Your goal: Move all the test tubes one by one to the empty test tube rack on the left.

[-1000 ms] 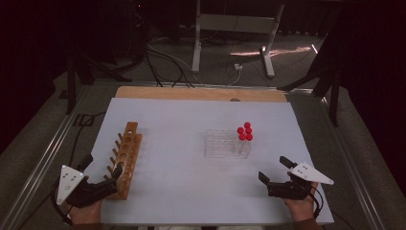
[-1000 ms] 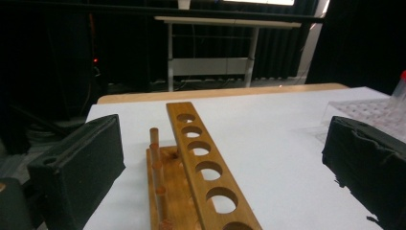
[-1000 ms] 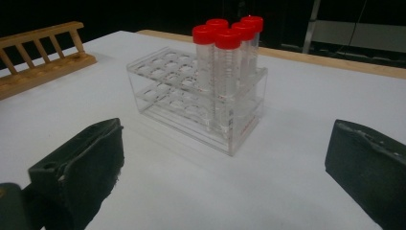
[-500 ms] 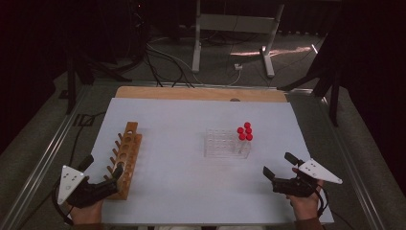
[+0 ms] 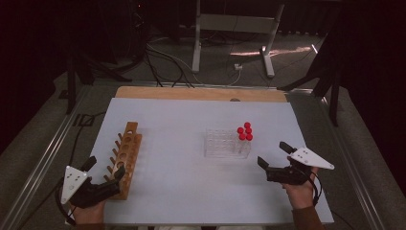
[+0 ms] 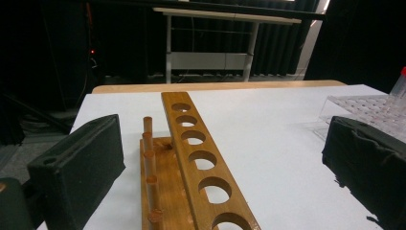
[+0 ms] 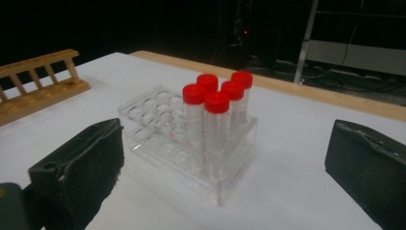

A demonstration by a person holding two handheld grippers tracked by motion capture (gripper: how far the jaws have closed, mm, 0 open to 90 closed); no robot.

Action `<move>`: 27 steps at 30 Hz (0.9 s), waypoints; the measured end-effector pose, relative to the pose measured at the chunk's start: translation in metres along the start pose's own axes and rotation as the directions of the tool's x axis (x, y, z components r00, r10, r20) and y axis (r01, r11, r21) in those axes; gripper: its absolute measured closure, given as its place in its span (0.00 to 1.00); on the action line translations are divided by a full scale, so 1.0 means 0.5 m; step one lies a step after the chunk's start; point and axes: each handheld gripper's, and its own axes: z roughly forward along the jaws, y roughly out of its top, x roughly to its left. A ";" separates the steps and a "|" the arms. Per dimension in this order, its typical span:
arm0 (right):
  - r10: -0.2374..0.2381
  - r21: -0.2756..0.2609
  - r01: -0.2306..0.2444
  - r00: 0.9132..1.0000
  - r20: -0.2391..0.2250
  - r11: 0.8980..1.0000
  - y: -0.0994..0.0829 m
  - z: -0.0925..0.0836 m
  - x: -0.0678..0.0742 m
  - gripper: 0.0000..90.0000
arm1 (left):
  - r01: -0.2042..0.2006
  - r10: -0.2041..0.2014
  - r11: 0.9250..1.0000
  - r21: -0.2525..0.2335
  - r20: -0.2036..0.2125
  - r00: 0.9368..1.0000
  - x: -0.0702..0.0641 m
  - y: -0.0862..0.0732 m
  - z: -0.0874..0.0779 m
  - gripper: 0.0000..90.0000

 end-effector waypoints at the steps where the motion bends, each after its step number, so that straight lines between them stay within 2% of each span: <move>1: 0.000 0.000 0.000 1.000 0.000 1.000 0.000 0.000 0.000 0.00 | 0.000 0.000 1.000 0.000 0.000 1.000 0.000 0.000 0.000 0.01; 7: 0.000 0.017 0.000 1.000 0.008 1.000 0.016 0.026 -0.002 0.01 | 0.013 -0.013 1.000 -0.004 -0.014 1.000 0.004 -0.002 -0.001 0.01; 8: -0.005 0.018 0.005 1.000 0.014 1.000 0.016 0.035 -0.003 0.06 | 0.009 -0.009 1.000 -0.002 -0.015 1.000 0.003 -0.003 0.000 0.01; 12: -0.036 0.028 0.035 0.999 0.035 0.999 0.010 0.054 -0.003 0.16 | 0.001 -0.001 1.000 0.002 -0.014 1.000 0.001 -0.004 0.003 0.01; 16: -0.008 0.061 0.006 0.999 0.037 0.998 -0.004 0.081 -0.007 0.25 | 0.004 -0.003 1.000 0.014 -0.013 1.000 0.002 -0.007 0.006 0.01; 19: -0.007 0.076 0.004 0.999 0.039 0.997 -0.012 0.095 -0.006 0.30 | 0.006 -0.005 1.000 0.013 -0.014 1.000 0.003 -0.007 0.006 0.01; 22: -0.013 0.088 0.012 1.000 0.014 0.996 -0.021 0.117 -0.001 0.53 | 0.013 -0.012 1.000 0.010 -0.018 1.000 0.006 -0.007 0.005 0.01; 23: -0.013 0.088 0.012 1.000 0.014 0.996 -0.021 0.117 -0.001 0.53 | 0.013 -0.012 1.000 0.010 -0.018 1.000 0.006 -0.007 0.005 0.01; 24: -0.022 0.085 0.021 1.000 0.008 0.996 -0.023 0.126 0.001 0.61 | 0.016 -0.015 1.000 0.013 -0.014 1.000 0.007 -0.008 0.006 0.01; 25: -0.022 0.085 0.021 1.000 0.008 0.996 -0.023 0.126 0.001 0.61 | 0.016 -0.015 1.000 0.013 -0.014 1.000 0.007 -0.008 0.006 0.01; 26: -0.029 0.088 0.028 0.999 0.013 0.996 -0.025 0.133 0.002 0.68 | 0.012 -0.011 1.000 0.017 -0.015 1.000 0.007 -0.009 0.006 0.01; 27: -0.029 0.092 0.026 0.999 0.022 0.995 -0.026 0.137 0.001 0.70 | 0.012 -0.011 1.000 0.017 -0.015 1.000 0.007 -0.009 0.006 0.01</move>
